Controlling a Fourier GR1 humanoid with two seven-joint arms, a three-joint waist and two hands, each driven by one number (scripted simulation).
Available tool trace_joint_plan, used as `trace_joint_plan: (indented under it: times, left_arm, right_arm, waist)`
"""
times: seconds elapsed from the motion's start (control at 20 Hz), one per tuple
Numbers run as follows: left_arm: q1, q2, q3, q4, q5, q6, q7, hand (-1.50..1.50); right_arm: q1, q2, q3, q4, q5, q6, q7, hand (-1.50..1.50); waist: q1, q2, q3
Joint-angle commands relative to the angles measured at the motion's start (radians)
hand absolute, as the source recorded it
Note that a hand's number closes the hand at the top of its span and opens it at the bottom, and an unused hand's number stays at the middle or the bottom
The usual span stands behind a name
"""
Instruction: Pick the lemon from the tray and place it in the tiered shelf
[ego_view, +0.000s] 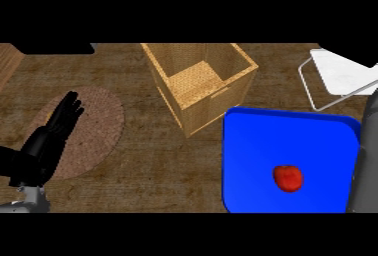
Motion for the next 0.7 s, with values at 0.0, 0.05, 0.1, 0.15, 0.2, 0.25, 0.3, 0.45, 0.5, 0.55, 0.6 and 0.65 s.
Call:
trace_joint_plan:
  times: [0.0, 0.05, 0.1, 0.15, 0.2, 0.25, 0.3, 0.45, 0.5, 0.55, 0.6, 0.65]
  left_arm:
    - [-0.018, 0.008, 0.007, 0.01, 0.007, -0.014, -0.008, 0.0]
    - [-0.024, -0.03, -0.037, 0.02, -0.035, 0.014, -0.018, 0.0]
    - [0.002, 0.002, 0.0, -0.027, 0.017, -0.02, 0.012, 0.0]
    - [-0.061, -0.004, 0.0, 0.042, -0.005, -0.005, 0.005, 0.0]
    - [-0.059, 0.008, 0.017, 0.028, -0.011, -0.002, -0.003, 0.0]
    - [-0.039, -0.045, -0.041, -0.016, -0.047, 0.039, 0.034, 0.0]
    - [-0.023, -0.004, -0.004, 0.0, -0.026, 0.012, -0.003, 0.0]
    - [-0.034, -0.006, -0.003, -0.012, -0.011, 0.006, 0.009, 0.0]
    - [-0.011, -0.017, -0.023, 0.007, -0.024, -0.001, -0.014, 0.0]
    - [-0.029, -0.013, -0.016, 0.009, -0.019, -0.003, -0.012, 0.0]
    - [-0.063, -0.01, -0.011, 0.012, -0.015, 0.0, 0.005, 0.0]
    - [-0.082, -0.011, -0.013, 0.011, -0.006, -0.004, 0.03, 0.0]
  right_arm:
    - [-0.065, 0.099, -0.124, -0.032, -0.187, -0.084, 0.024, 1.5]
    - [-0.077, 0.088, -0.153, 0.016, -0.225, -0.098, -0.018, 1.5]
    - [-0.14, 0.036, -0.185, 0.046, -0.259, -0.068, 0.003, 1.5]
    - [-0.159, -0.001, -0.217, 0.141, -0.284, -0.084, -0.068, 1.5]
    - [-0.127, -0.01, -0.232, 0.106, -0.313, -0.079, -0.071, 1.5]
    - [-0.162, -0.037, -0.235, 0.184, -0.321, -0.079, -0.076, 1.5]
    - [-0.014, -0.245, -0.005, 0.13, 0.073, 0.094, -0.105, 1.5]
    - [0.003, -0.362, 0.081, 0.174, 0.223, 0.123, -0.149, 1.5]
    - [-0.025, -0.395, 0.099, 0.206, 0.251, 0.137, -0.152, 1.5]
    - [-0.03, -0.403, 0.124, 0.232, 0.286, 0.119, -0.171, 1.5]
    - [-0.039, -0.437, 0.119, 0.281, 0.295, 0.114, -0.212, 1.5]
    - [-0.028, -0.447, 0.118, 0.326, 0.306, 0.074, -0.268, 1.5]
  waist:
    - [0.005, 0.006, 0.0]
    - [0.007, 0.011, 0.0]
    - [0.018, 0.007, -0.001]
    - [0.012, 0.013, -0.001]
    - [0.007, 0.009, -0.001]
    - [0.012, 0.009, -0.001]
    - [-0.024, 0.026, -0.024]
    - [0.007, 0.022, -0.01]
    - [0.019, 0.023, -0.009]
    - [0.025, 0.022, -0.006]
    - [0.023, 0.023, -0.004]
    - [0.023, 0.022, -0.002]
